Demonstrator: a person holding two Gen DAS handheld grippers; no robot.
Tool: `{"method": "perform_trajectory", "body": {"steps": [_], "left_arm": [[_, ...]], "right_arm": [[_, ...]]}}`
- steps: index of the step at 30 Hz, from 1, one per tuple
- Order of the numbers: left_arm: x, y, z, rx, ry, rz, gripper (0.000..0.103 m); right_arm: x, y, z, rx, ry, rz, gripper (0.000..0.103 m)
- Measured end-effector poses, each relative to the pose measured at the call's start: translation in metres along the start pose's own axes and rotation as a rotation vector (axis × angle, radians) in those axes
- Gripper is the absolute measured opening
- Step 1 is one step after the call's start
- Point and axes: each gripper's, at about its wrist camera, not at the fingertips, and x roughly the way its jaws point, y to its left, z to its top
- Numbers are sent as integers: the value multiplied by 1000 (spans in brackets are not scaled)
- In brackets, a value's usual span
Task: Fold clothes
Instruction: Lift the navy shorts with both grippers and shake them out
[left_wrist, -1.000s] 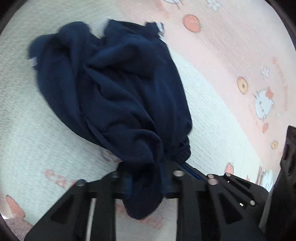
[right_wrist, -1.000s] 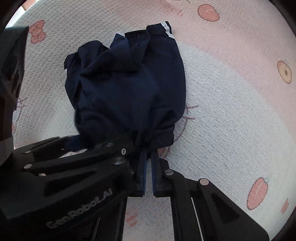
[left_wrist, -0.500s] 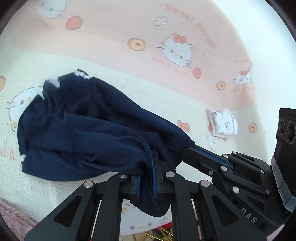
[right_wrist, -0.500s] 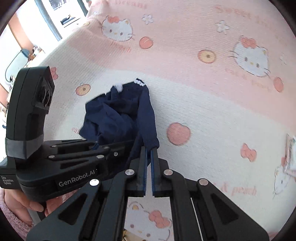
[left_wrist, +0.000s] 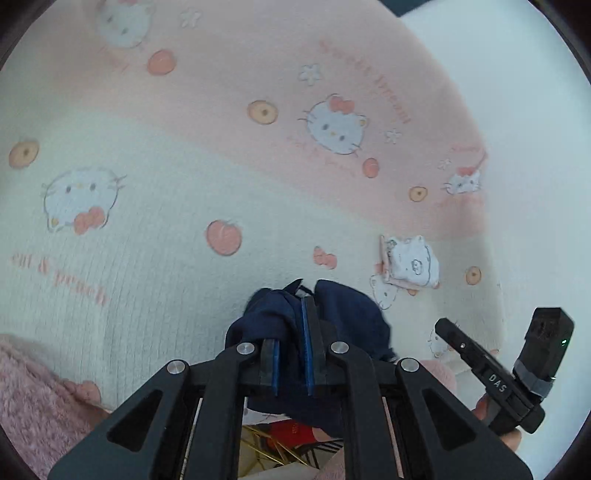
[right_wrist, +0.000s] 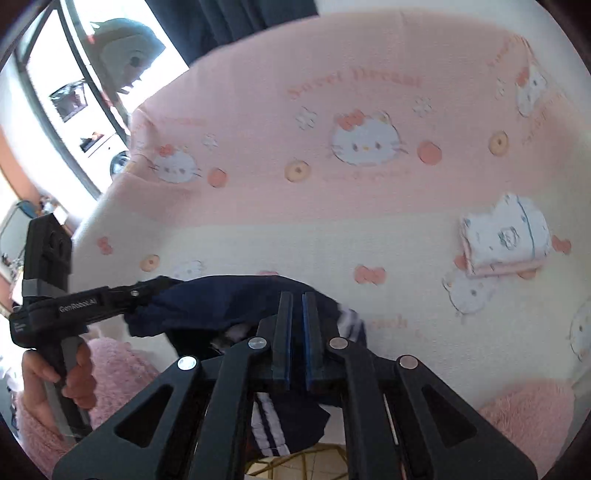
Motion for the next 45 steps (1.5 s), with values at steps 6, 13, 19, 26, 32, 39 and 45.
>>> {"method": "perform_trajectory", "body": {"steps": [6, 13, 19, 26, 32, 39, 45], "left_arm": [[23, 43, -38, -31, 116, 196, 15], [8, 58, -45, -5, 44, 329, 49], [5, 57, -49, 51, 41, 433, 49], [63, 56, -72, 136, 231, 343, 49], [76, 58, -80, 185, 251, 391, 49], [76, 92, -67, 33, 237, 359, 49], [58, 103, -59, -46, 129, 309, 49]], "right_arm": [[73, -45, -33, 79, 214, -29, 16], [115, -20, -71, -68, 364, 37, 39], [176, 3, -81, -260, 493, -144, 41], [217, 35, -74, -382, 530, -88, 42], [190, 20, -26, -283, 301, -196, 40], [169, 59, -68, -587, 412, -75, 40], [206, 80, -107, -670, 499, -74, 40]]}}
